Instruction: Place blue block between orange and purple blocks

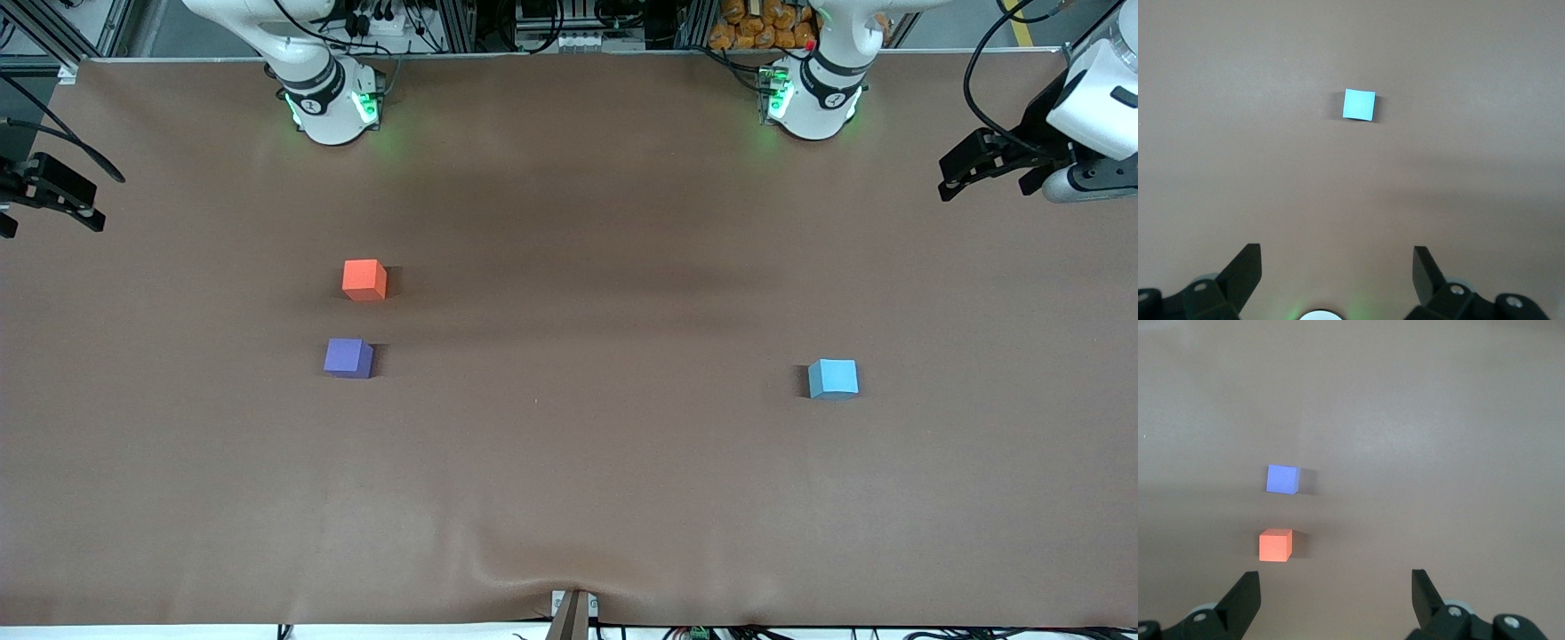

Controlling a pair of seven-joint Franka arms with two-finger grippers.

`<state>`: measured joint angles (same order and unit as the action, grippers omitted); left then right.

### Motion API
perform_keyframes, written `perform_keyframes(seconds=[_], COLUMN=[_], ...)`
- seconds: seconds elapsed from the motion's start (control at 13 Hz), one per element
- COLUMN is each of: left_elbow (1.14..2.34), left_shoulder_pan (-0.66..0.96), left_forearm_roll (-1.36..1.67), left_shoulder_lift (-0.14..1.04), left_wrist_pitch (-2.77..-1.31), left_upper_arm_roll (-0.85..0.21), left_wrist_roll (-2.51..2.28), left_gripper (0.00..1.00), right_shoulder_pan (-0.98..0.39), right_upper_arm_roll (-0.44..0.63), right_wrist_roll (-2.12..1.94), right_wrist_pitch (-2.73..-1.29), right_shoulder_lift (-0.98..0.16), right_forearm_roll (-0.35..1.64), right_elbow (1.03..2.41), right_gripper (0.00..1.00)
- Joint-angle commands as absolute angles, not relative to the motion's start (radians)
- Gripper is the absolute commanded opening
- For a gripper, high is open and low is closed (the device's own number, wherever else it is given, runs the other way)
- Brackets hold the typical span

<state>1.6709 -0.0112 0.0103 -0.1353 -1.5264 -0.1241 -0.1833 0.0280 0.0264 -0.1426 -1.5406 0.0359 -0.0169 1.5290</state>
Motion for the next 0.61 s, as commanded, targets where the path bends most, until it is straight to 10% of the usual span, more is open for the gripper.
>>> perform_keyframes(seconds=[0.0,0.54], left_elbow=[1.646,1.638], left_shoulder_pan=[-0.017,-0.015], left_forearm_roll=[0.003,0.006], left_shoulder_lift=[-0.127,-0.127], left_wrist_pitch=[-1.491,-1.496], left_upper_arm_roll=[-0.129,-0.132], left_wrist_roll=[-0.173,-0.172], left_gripper=[1.00,1.00], right_shoulder_pan=[0.044,0.043], right_upper_arm_roll=[0.017,0.017], right_wrist_roll=[-0.146,-0.146], right_wrist_pitch=[-1.534,-1.534], right_shoulder_lift=[0.029,0.029], right_forearm_roll=[-0.020,-0.021], right_elbow=[1.516,1.516], right_gripper=[1.00,1.00])
